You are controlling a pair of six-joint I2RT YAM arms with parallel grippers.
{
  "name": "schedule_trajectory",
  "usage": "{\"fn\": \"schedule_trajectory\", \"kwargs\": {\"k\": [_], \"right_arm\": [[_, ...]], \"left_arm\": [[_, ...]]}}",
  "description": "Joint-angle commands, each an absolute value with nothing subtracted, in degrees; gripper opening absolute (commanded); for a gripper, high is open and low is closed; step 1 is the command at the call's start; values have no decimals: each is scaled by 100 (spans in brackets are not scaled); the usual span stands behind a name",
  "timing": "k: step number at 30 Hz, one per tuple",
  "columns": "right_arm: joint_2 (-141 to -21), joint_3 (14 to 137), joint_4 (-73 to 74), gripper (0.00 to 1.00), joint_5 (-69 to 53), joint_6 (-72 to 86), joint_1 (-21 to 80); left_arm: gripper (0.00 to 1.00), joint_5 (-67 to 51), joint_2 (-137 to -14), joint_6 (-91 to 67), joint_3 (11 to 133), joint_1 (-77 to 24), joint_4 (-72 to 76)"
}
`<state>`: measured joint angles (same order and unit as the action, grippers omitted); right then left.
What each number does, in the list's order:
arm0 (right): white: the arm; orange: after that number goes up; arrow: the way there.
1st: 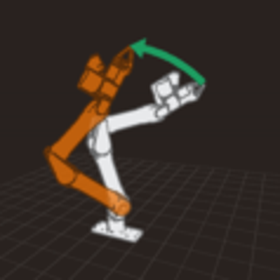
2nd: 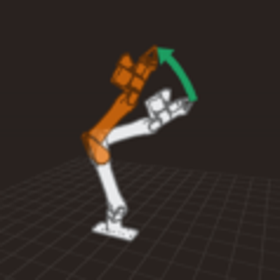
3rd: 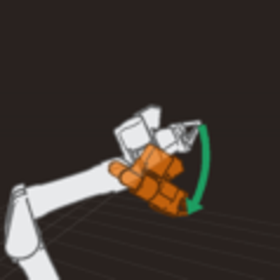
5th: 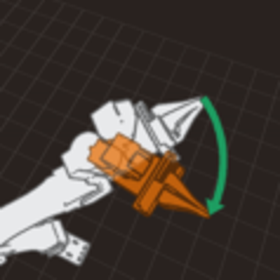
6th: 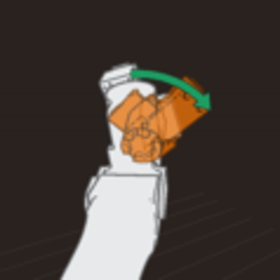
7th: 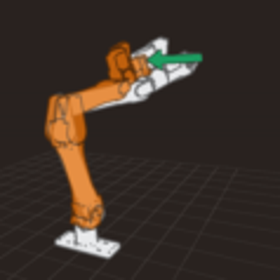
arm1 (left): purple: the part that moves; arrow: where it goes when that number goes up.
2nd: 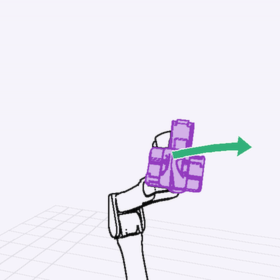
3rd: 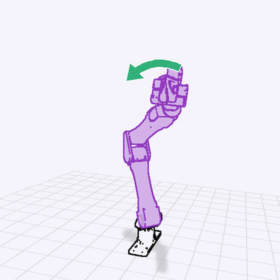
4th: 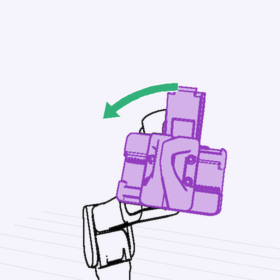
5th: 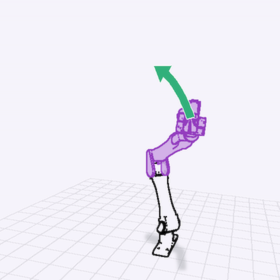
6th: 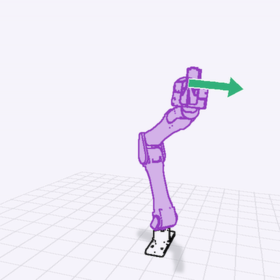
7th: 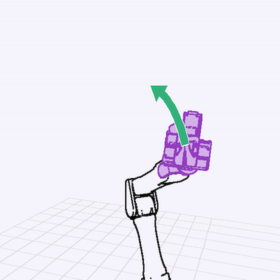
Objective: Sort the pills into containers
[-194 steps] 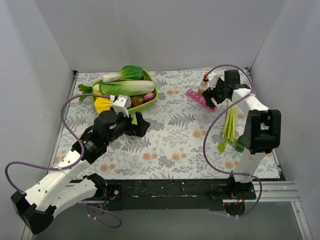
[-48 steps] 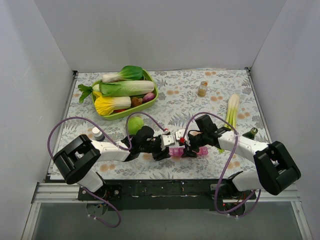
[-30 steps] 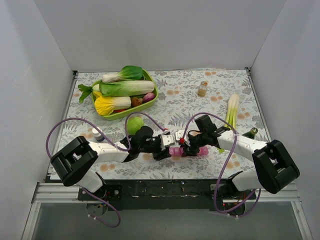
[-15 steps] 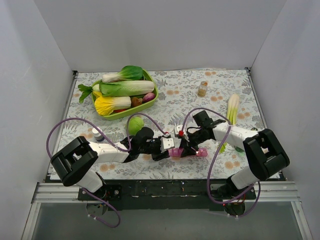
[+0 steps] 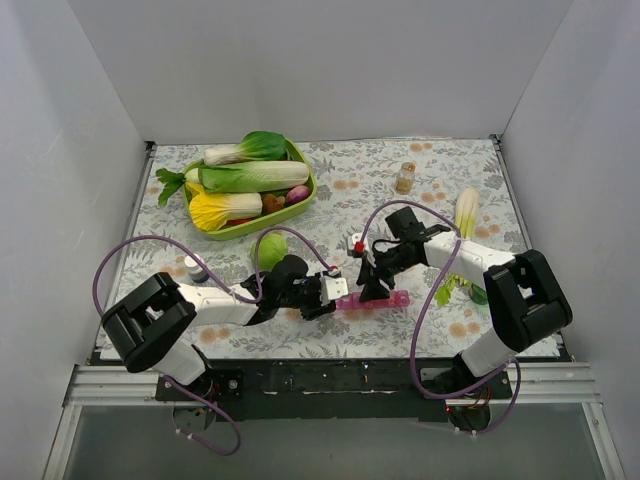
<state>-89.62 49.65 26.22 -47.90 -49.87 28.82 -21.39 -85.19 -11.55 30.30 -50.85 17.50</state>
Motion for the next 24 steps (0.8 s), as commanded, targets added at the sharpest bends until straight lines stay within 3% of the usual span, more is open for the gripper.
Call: {"fn": "schedule_trajectory", "kwargs": {"k": [1, 6, 8, 14, 24], "right_arm": [[-8912, 5159, 2567, 59, -4597, -4808, 2821], [-8877, 4957, 1917, 49, -4045, -4194, 2821], [-8929, 4939, 1601, 39, -3903, -3930, 2821], [-9184, 5027, 1214, 23, -3718, -3191, 2883], [-9676, 5282, 967, 21, -2920, -2681, 3085]], "left_arm": [[0, -2100, -8481, -1055, 2979, -5124, 1608], [0, -2136, -8481, -1072, 2997, -5124, 1591], [0, -2153, -8490, -1090, 3006, -5124, 1591], [0, -2197, -8525, -1134, 3023, -5124, 1573], [0, -2197, -8622, -1186, 3059, -5124, 1573]]}}
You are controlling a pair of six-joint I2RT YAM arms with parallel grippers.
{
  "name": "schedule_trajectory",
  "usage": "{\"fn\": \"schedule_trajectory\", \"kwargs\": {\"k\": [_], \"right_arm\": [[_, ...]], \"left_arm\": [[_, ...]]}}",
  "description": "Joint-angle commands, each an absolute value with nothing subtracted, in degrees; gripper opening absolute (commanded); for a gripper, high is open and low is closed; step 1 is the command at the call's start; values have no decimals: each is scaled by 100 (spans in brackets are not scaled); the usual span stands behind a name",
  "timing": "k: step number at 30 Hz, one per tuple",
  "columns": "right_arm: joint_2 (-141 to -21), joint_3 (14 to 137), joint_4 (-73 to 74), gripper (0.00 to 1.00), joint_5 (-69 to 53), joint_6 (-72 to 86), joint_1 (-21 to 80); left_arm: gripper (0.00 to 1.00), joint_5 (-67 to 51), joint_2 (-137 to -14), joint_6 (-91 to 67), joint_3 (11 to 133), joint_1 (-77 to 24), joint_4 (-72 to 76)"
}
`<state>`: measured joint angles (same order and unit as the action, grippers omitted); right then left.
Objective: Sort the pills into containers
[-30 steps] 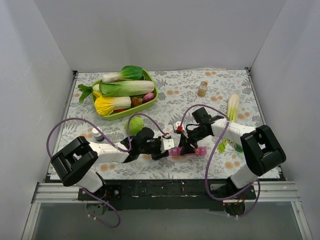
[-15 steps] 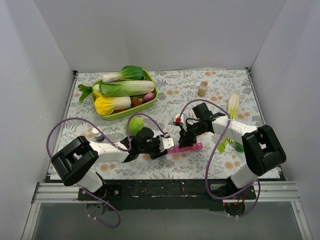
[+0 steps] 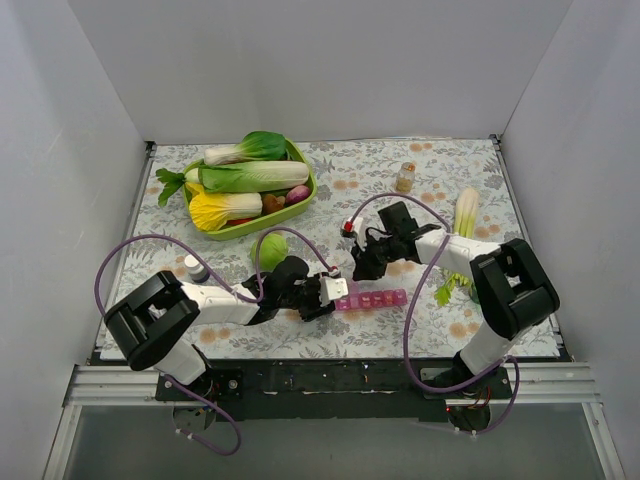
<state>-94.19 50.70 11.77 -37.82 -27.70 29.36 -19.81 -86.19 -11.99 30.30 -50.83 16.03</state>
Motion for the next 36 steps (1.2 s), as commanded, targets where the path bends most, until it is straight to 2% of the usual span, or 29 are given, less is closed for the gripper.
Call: {"fn": "schedule_trajectory", "kwargs": {"k": [1, 4, 7, 8, 10, 11, 14, 15, 16, 20, 21, 24, 25, 27, 28, 30, 34, 36], "right_arm": [[-9729, 5300, 984, 21, -2866, -2681, 3146], [-9835, 5361, 1089, 24, -2961, -2698, 3155], [-9546, 5449, 1361, 32, -3207, -2987, 3112], [-9327, 5493, 1597, 42, -3278, -3101, 3077], [-9115, 5660, 1792, 49, -3445, -3400, 2893], [-8923, 5712, 1915, 55, -3498, -3497, 2805], [-8650, 5844, 2206, 61, -3752, -3770, 2479], [-8596, 5853, 2241, 63, -3849, -3805, 2392], [-8552, 5871, 2233, 63, -3867, -3840, 2251], [-8473, 5924, 2189, 64, -3929, -3736, 1908], [-8464, 5924, 2119, 64, -3911, -3666, 1829], [-8394, 5924, 1671, 64, -3771, -3183, 1513], [-8385, 5933, 1531, 63, -3701, -3034, 1346], [-8367, 5950, 1126, 63, -3516, -2620, 1092], [-8332, 5941, 1003, 63, -3455, -2515, 1046], [-8323, 5898, 450, 66, -2771, -2014, 1002], [-8516, 5906, -376, 81, -1672, -1293, 984], [-8674, 5993, -788, 81, -1381, -1074, 967]], "left_arm": [[0, -2189, -8631, -1195, 3085, -5124, 1565], [1, -2119, -8622, -1292, 3085, -5124, 1573], [6, -1961, -8534, -1493, 3085, -5124, 1626], [11, -1916, -8491, -1555, 3076, -5124, 1635], [19, -1785, -8403, -1713, 3085, -5124, 1644], [27, -1767, -8385, -1749, 3102, -5124, 1635], [41, -1670, -8315, -1941, 3146, -5124, 1556], [51, -1661, -8288, -1995, 3190, -5124, 1521], [55, -1626, -8253, -2047, 3208, -5124, 1486], [67, -1573, -8069, -2276, 3252, -5124, 1389], [74, -1556, -8025, -2311, 3261, -5124, 1371], [82, -1521, -7709, -2530, 3252, -5089, 1354], [88, -1512, -7621, -2601, 3252, -5071, 1345], [91, -1486, -7322, -2924, 3261, -4984, 1292], [97, -1477, -7217, -3075, 3296, -4931, 1222], [98, -1459, -6892, -3531, 3401, -4703, 1047], [98, -1678, -6399, -4594, 3849, -4036, 37], [98, -1635, -6128, -4536, 4025, -3841, -638]]}}
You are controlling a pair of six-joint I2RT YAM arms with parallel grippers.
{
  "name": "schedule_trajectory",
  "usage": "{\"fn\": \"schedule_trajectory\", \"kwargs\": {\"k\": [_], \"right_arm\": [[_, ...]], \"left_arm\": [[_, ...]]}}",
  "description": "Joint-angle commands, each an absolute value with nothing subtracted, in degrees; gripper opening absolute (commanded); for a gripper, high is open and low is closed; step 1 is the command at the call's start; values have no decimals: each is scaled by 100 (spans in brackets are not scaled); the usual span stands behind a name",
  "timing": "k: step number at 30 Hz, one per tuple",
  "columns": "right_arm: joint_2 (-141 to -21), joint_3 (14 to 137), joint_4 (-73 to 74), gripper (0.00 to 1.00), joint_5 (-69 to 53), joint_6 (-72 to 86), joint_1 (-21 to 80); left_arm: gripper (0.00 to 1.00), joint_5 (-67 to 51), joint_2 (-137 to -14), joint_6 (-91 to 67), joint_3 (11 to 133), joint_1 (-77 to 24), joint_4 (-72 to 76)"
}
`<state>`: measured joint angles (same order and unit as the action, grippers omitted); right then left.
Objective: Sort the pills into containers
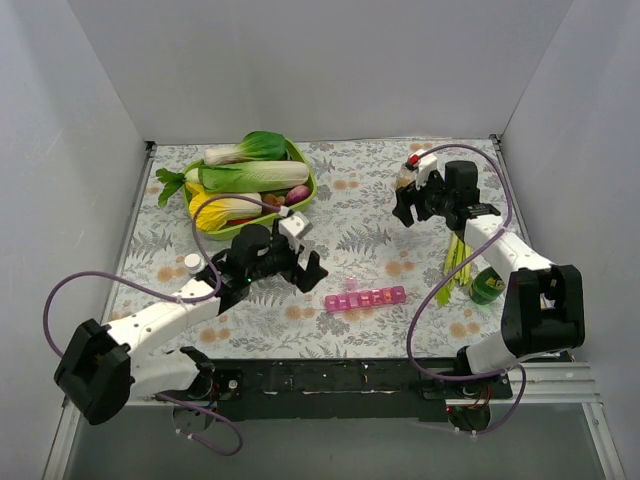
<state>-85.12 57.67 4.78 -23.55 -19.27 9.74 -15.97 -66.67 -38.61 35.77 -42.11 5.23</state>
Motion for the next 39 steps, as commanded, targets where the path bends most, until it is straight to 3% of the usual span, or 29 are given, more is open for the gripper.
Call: {"fn": "schedule_trajectory", "kwargs": {"k": [1, 4, 8, 16, 23, 26, 30, 35, 39], "right_arm": [[-8884, 6046, -930, 81, -1241, -968, 958], [-9541, 6555, -1099, 83, -530, -425, 967], [-10685, 8066, -107, 85, 358, -44, 958], [-11916, 8973, -238, 86, 387, 228, 958], [-12506, 9501, -9, 82, 264, 290, 967], [-12577, 9518, -44, 71, 167, 115, 958], [-12193, 8959, -533, 34, 0, -333, 967], [-11436, 8202, -616, 21, -789, -1097, 958], [-10261, 7542, 409, 14, -2413, -2667, 967]], "left_arm": [[98, -1504, -6048, -4370, 4017, -3841, -781], [98, -1231, -5582, -4289, 3807, -3841, -1054], [98, -897, -4914, -4394, 3393, -3841, -1011], [98, -580, -3929, -4535, 2910, -3841, -695], [98, -562, -4034, -4518, 2935, -3841, -668], [98, -615, -4122, -4509, 2936, -3841, -668], [98, -834, -4087, -4430, 2874, -3841, -554], [98, -1948, -4008, -4237, 2655, -3841, 85], [98, -2303, -4104, -4420, 2566, -3841, 684]]}}
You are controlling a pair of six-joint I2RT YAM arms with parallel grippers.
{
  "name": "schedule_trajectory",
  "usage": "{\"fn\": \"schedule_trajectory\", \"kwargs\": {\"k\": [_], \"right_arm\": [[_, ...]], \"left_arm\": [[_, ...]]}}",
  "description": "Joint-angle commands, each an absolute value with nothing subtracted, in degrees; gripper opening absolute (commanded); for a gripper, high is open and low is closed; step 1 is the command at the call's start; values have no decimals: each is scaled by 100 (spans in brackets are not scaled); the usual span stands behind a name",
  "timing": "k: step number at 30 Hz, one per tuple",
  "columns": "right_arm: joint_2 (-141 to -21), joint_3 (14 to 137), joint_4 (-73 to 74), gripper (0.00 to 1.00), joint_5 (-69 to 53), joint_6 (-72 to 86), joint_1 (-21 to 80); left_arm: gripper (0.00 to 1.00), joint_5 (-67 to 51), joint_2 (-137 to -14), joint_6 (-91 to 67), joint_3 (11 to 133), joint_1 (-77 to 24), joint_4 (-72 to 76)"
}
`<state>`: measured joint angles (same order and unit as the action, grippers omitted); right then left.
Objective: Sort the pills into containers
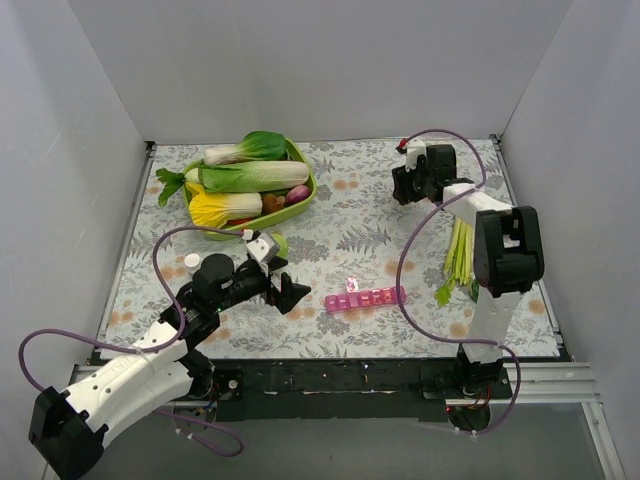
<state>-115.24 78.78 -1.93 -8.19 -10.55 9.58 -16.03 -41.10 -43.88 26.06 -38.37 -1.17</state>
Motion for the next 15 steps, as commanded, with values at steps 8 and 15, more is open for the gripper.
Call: {"fn": "schedule_trajectory", "kwargs": {"k": [8, 15], "right_arm": [[-8974, 6681, 4458, 14, -5387, -6150, 1395], [-8246, 5523, 5055, 15, -6003, -7278, 2460]], "left_arm": [[97, -2882, -4825, -4904, 2918, -3867, 1387], [96, -3208, -4948, -4650, 2953, -4218, 1697]]}}
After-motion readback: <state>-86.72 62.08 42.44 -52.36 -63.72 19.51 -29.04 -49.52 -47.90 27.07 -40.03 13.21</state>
